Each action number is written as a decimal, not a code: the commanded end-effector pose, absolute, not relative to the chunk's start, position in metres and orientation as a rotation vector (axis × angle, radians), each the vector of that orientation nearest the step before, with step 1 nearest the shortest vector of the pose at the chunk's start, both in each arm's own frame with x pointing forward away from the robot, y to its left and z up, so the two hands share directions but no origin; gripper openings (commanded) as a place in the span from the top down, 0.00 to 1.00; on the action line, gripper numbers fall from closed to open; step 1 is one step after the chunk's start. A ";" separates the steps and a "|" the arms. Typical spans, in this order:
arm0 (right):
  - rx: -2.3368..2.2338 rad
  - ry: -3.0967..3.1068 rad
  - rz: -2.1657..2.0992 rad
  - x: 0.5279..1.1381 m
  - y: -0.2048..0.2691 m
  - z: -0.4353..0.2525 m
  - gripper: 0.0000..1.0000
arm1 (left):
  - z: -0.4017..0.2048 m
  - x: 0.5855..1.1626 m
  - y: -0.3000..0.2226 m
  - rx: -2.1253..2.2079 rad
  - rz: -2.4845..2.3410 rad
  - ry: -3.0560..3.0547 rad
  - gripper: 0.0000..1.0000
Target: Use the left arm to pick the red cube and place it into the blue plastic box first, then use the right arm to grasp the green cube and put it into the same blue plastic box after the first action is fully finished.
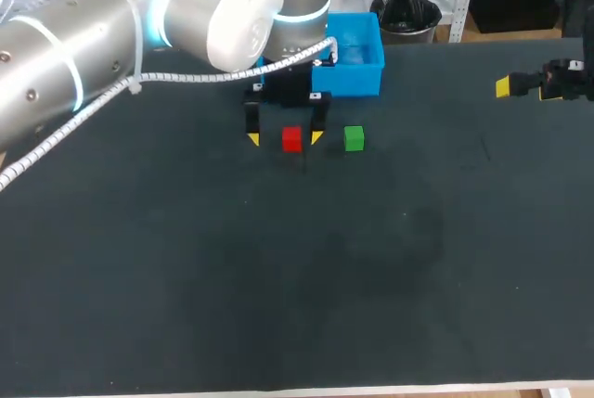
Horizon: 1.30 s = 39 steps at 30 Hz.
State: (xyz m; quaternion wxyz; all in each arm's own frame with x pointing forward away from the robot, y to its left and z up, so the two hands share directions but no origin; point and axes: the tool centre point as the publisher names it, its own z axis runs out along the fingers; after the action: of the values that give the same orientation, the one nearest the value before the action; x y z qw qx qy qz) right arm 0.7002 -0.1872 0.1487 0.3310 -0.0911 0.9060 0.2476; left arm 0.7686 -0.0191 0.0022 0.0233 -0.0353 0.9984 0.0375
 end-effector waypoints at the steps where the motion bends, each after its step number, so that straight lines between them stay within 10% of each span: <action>1: -0.236 2.371 0.644 0.700 -0.186 0.149 0.00 | -0.003 0.770 -0.020 -0.100 0.116 3.097 0.00; 14: -0.236 2.371 0.644 0.700 -0.186 0.149 0.00 | -0.010 0.770 -0.022 -0.108 0.025 3.105 0.01; 15: -0.236 2.371 0.644 0.700 -0.186 0.149 0.00 | -0.011 0.771 -0.022 -0.109 0.022 3.106 0.54; 17: -0.236 2.371 0.644 0.700 -0.186 0.149 0.00 | -0.012 0.772 -0.022 -0.109 0.021 3.106 1.00; 39: -0.236 2.371 0.644 0.700 -0.186 0.149 0.00 | 0.028 0.774 -0.007 -0.047 0.026 3.056 1.00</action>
State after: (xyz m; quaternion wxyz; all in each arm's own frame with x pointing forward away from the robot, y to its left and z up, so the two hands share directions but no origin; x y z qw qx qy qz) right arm 0.7002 -0.1872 0.1487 0.3310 -0.0911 0.9060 0.2476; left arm 0.7811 -0.0129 0.0161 0.0368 -0.0172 0.9991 0.0119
